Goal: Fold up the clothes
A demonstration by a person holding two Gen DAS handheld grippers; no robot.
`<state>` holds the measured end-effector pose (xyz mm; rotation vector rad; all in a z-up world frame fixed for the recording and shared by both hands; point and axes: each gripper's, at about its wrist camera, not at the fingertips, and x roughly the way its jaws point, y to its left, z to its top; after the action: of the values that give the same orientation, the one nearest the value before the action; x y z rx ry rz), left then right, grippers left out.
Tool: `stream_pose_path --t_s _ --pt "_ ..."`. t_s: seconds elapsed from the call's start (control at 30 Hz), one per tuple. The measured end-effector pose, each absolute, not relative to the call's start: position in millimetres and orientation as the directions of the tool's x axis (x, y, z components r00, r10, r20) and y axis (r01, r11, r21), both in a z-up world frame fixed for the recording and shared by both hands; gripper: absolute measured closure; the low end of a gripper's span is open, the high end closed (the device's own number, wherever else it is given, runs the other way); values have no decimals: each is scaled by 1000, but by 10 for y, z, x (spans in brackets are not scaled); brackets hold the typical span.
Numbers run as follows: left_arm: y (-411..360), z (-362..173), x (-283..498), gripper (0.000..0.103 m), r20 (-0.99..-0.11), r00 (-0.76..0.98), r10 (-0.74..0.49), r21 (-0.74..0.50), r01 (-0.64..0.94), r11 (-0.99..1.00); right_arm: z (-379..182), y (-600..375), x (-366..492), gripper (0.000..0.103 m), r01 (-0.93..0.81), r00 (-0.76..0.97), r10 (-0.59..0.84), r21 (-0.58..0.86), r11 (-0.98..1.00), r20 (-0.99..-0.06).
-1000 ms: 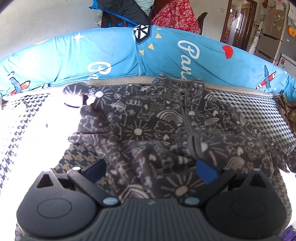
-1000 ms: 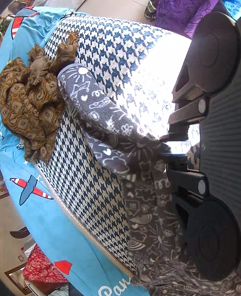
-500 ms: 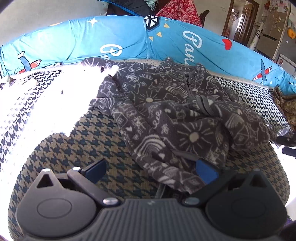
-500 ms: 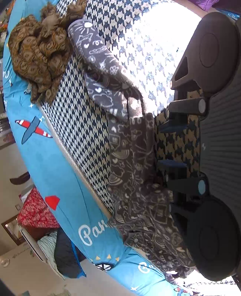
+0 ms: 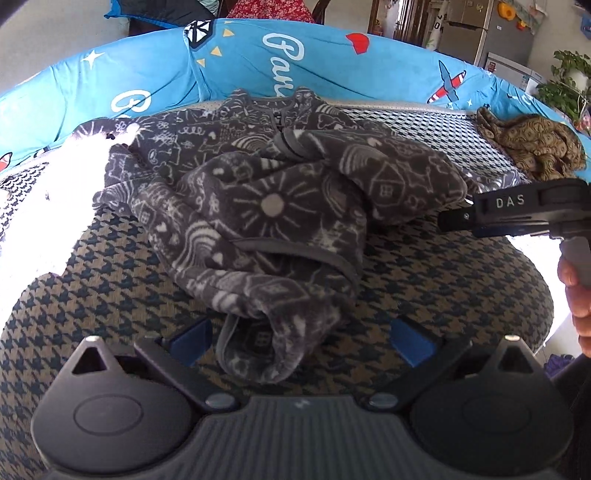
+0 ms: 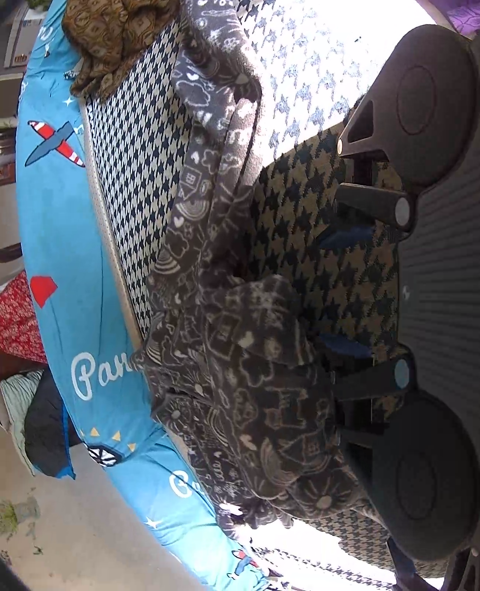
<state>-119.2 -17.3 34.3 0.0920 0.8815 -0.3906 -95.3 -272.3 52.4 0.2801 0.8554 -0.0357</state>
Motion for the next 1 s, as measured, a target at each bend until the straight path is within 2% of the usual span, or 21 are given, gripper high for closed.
stream_pose_path --t_s 0.17,0.3,0.4,0.53,0.73,0.9,1.0 --pt "-283 230 -1147 0 -757 614 -225 3 348 938 429 -2497 -788 52 77 628 69 150 986 -775" --pt "-254 222 -1053 1 -741 647 -181 20 291 957 395 -2376 -649 52 65 629 54 122 990 -776" --pt "-198 274 -988 5 -727 663 -177 -3 255 967 444 -2347 -573 52 76 659 48 130 989 -750" --pt "-158 434 -942 5 -671 731 -128 38 206 978 568 -2361 -531 52 83 725 64 179 980 -686" --pt "-33 640 -689 4 -653 752 -94 -2 123 992 687 -2316 -376 52 85 785 54 193 978 -618" --pt "28 729 -429 3 -658 751 -63 -11 73 997 729 -2326 -218 52 95 800 55 218 971 -597" --pt "11 772 -285 2 -645 763 -39 23 71 997 725 -2330 -131 52 105 804 50 224 969 -593"
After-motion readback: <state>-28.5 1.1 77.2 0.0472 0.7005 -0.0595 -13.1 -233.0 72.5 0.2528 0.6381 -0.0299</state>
